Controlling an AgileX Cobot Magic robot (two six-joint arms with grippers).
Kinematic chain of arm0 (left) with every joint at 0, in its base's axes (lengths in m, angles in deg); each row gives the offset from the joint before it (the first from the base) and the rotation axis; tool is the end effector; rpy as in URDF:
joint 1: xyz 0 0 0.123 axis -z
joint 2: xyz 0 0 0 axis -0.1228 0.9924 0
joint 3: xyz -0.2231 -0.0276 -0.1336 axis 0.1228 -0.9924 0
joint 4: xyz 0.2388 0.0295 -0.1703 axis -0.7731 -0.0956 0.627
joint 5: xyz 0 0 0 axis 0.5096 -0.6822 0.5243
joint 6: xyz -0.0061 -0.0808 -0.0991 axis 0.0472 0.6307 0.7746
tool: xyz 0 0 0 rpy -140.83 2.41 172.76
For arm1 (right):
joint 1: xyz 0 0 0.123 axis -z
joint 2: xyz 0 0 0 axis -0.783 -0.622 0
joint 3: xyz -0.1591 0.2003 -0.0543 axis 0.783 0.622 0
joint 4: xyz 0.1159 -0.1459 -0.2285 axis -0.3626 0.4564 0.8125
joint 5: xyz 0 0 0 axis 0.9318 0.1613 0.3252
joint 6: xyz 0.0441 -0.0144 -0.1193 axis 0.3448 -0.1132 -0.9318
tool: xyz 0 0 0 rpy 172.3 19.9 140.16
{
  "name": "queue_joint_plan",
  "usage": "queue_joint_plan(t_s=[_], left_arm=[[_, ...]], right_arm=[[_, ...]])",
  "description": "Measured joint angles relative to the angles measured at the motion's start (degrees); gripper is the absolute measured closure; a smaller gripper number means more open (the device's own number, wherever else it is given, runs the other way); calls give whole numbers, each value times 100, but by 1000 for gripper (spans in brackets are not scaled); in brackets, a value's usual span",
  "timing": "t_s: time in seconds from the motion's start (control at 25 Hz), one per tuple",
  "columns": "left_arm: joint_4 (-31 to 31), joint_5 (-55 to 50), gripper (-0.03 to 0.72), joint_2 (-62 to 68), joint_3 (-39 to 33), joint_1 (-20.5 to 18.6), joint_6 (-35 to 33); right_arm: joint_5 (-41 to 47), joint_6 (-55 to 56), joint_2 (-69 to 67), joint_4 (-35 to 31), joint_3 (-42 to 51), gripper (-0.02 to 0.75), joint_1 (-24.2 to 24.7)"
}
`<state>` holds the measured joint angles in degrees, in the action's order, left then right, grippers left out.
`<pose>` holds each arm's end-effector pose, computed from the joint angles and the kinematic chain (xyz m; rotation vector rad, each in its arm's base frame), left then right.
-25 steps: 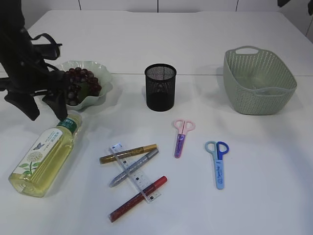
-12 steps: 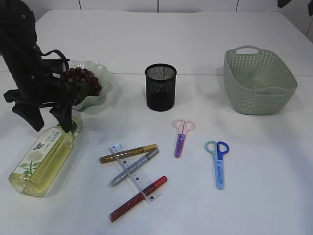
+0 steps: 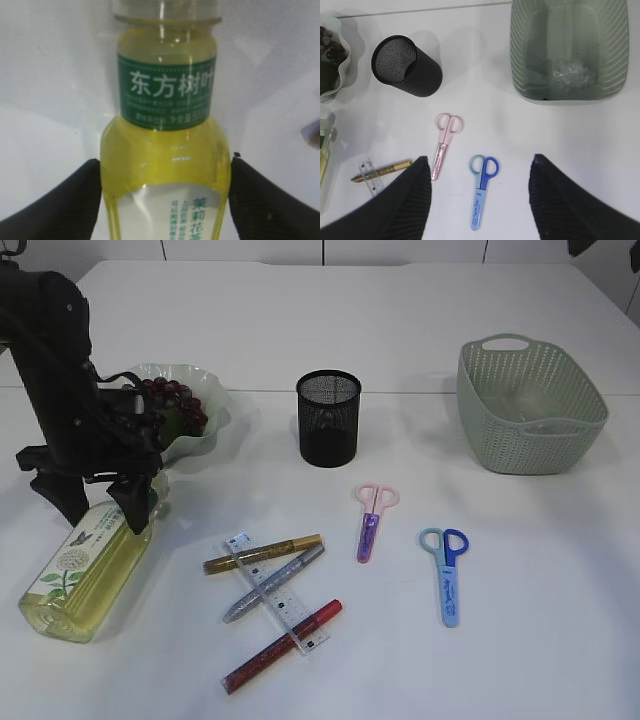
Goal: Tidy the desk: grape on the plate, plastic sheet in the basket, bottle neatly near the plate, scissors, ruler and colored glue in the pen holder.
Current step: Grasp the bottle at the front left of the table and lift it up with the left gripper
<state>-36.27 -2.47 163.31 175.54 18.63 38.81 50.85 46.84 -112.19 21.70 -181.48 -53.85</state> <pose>0.4232 -0.0997 0.0734 -0.2151 -3.0134 0.1275 0.3938 0.0416 0.3693 0.0347 2.5580 0.3236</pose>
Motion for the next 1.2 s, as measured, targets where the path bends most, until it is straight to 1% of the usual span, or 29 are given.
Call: queue_joint_plan(t_s=[0.8,0.92,1.2], left_arm=[[23,40,120,392,11,0,0],[23,40,143,392,11,0,0],[3,40,229,392,22,9,0]], right_arm=[[0,-2,0,0,0,255,0],[0,-12,0,0,0,255,0],[0,-12,0,0,0,255,0]])
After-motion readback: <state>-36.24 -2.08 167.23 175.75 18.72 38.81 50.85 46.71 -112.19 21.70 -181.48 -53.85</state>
